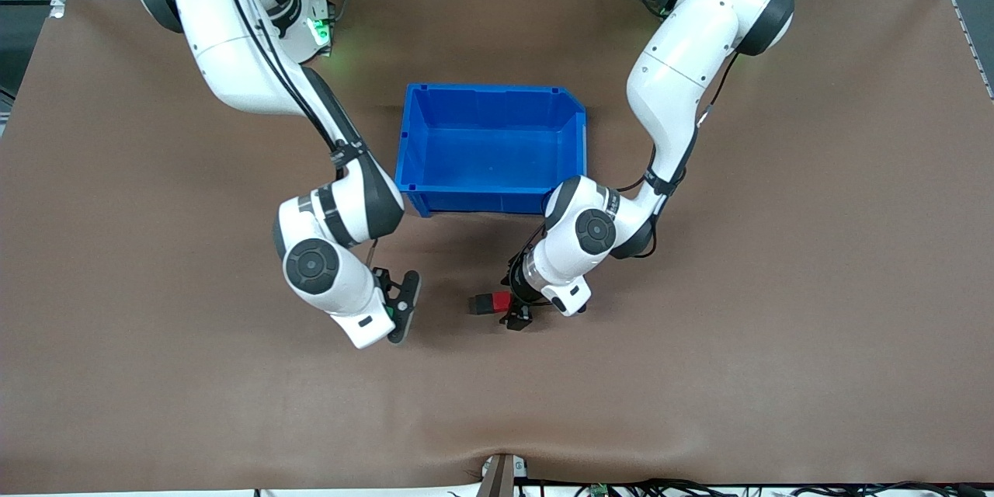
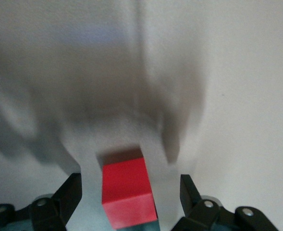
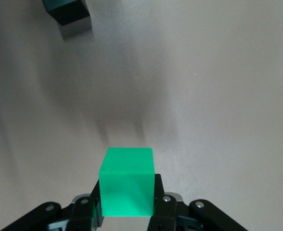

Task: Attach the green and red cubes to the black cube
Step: 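Press the red cube against the black cube and open the left gripper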

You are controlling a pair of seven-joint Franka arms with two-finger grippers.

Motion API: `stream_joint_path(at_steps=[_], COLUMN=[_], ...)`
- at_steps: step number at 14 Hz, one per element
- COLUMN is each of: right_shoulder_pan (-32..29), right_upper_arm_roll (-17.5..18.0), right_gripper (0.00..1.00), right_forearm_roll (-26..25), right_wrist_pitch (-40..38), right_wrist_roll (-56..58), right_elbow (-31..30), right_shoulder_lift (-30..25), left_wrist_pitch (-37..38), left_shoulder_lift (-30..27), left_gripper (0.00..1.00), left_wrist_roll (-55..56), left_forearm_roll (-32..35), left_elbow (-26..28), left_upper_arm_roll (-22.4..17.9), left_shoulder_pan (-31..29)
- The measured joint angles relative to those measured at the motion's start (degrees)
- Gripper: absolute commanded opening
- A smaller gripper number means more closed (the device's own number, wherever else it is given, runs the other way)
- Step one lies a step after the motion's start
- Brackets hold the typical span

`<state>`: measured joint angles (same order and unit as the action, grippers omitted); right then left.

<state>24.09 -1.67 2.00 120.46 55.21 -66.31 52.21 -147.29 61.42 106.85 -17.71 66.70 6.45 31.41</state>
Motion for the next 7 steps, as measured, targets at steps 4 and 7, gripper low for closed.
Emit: stream_joint_path(at_steps=[4, 7], right_shoulder_pan=[0.46, 1.85], right_upper_arm_roll=[0.01, 0.03], right_gripper=[0.0, 0.0], right_forearm_roll=[0.02, 0.05], right_wrist_pitch=[0.39, 0.74], right_wrist_roll=[-0.05, -1.93], right_elbow=[2.11, 3.42], right_shoulder_lift=[1.94, 3.19], left_wrist_pitch=[1.59, 4.95], left_shoulder_lift=[-0.92, -2.2], left_gripper=[1.0, 1.0], left_wrist_roll=[-0.16, -3.81], left_forearm_roll=[0.0, 0.0], left_elbow=[-0.86, -0.99], left_upper_arm_roll=[-0.12, -0.2], left_shoulder_pan=[-0.61, -2.79])
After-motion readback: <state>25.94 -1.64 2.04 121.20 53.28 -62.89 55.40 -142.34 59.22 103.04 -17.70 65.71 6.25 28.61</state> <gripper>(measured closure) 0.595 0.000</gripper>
